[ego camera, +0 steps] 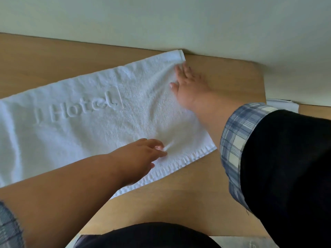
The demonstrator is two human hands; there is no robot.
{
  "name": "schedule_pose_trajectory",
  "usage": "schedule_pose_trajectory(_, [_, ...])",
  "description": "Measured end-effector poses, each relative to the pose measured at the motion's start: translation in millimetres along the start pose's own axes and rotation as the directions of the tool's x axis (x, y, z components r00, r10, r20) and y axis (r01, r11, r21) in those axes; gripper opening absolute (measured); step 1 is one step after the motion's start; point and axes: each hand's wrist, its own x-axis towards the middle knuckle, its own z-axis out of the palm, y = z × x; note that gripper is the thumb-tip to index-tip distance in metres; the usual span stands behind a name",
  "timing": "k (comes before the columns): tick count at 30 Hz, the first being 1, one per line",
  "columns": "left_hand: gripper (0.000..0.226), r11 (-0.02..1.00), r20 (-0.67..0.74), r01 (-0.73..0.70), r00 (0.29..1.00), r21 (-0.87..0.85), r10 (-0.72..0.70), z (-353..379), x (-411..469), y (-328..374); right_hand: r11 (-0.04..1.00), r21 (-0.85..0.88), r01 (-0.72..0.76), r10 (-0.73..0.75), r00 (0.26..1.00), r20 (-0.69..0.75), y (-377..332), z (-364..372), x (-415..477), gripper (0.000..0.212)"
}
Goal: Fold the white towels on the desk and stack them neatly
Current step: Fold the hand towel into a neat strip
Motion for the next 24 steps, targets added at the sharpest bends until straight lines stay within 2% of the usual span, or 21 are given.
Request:
schedule_pose_trajectory(1, [0.048, 1.000, -0.001, 0.001, 1.000, -0.007, -0.002, 0.0, 0.2, 0.4, 0.999, 0.015, -0.039, 0.039, 0.998, -0.050, -10.6, -4.2, 2.5, 0.064])
schedule_pose_trajectory(2, [0.048, 1.000, -0.004, 0.003, 1.000, -0.014, -0.003, -0.2, 0.5, 0.8, 0.999, 0.034, -0.001, 0.006, 0.990, -0.139, -25.2, -5.6, -0.5, 0.062])
schedule_pose_trajectory(4, [0.048, 1.000, -0.006, 0.003, 1.000, -0.029, -0.004, -0.4, 0.3, 1.7, 0.959, 0.061, 0.276, -0.248, 0.927, -0.282, -55.2, 0.4, -17.7, 0.057])
schedule_pose_trajectory(5, [0.049, 1.000, -0.006, 0.001, 1.000, -0.031, -0.001, -0.3, -0.6, 2.2, 0.904, 0.027, 0.427, -0.406, 0.875, -0.264, -66.3, 7.9, -28.3, 0.057])
schedule_pose_trajectory(6, [0.050, 1.000, -0.004, -0.005, 1.000, -0.026, 0.005, 0.1, -1.9, 2.8, 0.854, -0.021, 0.519, -0.514, 0.838, -0.185, -73.0, 16.1, -37.4, 0.060])
schedule_pose_trajectory(7, [0.051, 1.000, -0.003, -0.011, 1.000, -0.020, 0.011, 0.4, -3.3, 3.4, 0.840, -0.064, 0.540, -0.543, 0.835, -0.086, -75.5, 23.6, -41.9, 0.065])
schedule_pose_trajectory(9, [0.052, 1.000, -0.003, -0.014, 1.000, -0.014, 0.014, 1.5, -6.1, 4.5, 0.861, -0.124, 0.492, -0.497, 0.868, -0.007, -71.4, 29.2, -30.7, 0.074])
schedule_pose_trajectory(13, [0.054, 1.000, 0.001, -0.010, 1.000, -0.009, 0.010, 5.3, -10.5, 5.5, 0.899, -0.139, 0.415, -0.420, 0.907, -0.009, -61.7, 5.3, 19.6, 0.081])
schedule_pose_trajectory(16, [0.055, 1.000, 0.010, -0.010, 1.000, -0.011, 0.010, 8.4, -12.6, 6.1, 0.945, -0.110, 0.307, -0.309, 0.951, -0.002, -55.0, -11.4, 48.5, 0.080])
schedule_pose_trajectory(18, [0.056, 1.000, 0.024, -0.008, 1.000, -0.014, 0.008, 9.5, -15.7, 8.3, 0.969, -0.006, 0.248, -0.247, 0.967, -0.064, -56.9, -15.0, 50.8, 0.077])
schedule_pose_trajectory(21, [0.055, 1.000, 0.058, -0.003, 0.998, -0.007, 0.003, 10.3, -22.3, 12.3, 0.967, 0.130, 0.219, -0.182, 0.951, -0.251, -65.8, -3.5, 21.3, 0.066])
schedule_pose_trajectory(22, [0.055, 1.000, 0.064, -0.001, 0.998, -0.003, 0.001, 11.7, -23.5, 13.8, 0.971, 0.123, 0.203, -0.164, 0.949, -0.269, -65.2, 5.8, 7.1, 0.064])
schedule_pose_trajectory(24, [0.056, 1.000, 0.072, 0.004, 0.997, 0.017, -0.006, 13.8, -25.2, 14.6, 0.987, 0.058, 0.147, -0.132, 0.968, -0.213, -56.6, 23.3, -11.4, 0.068])
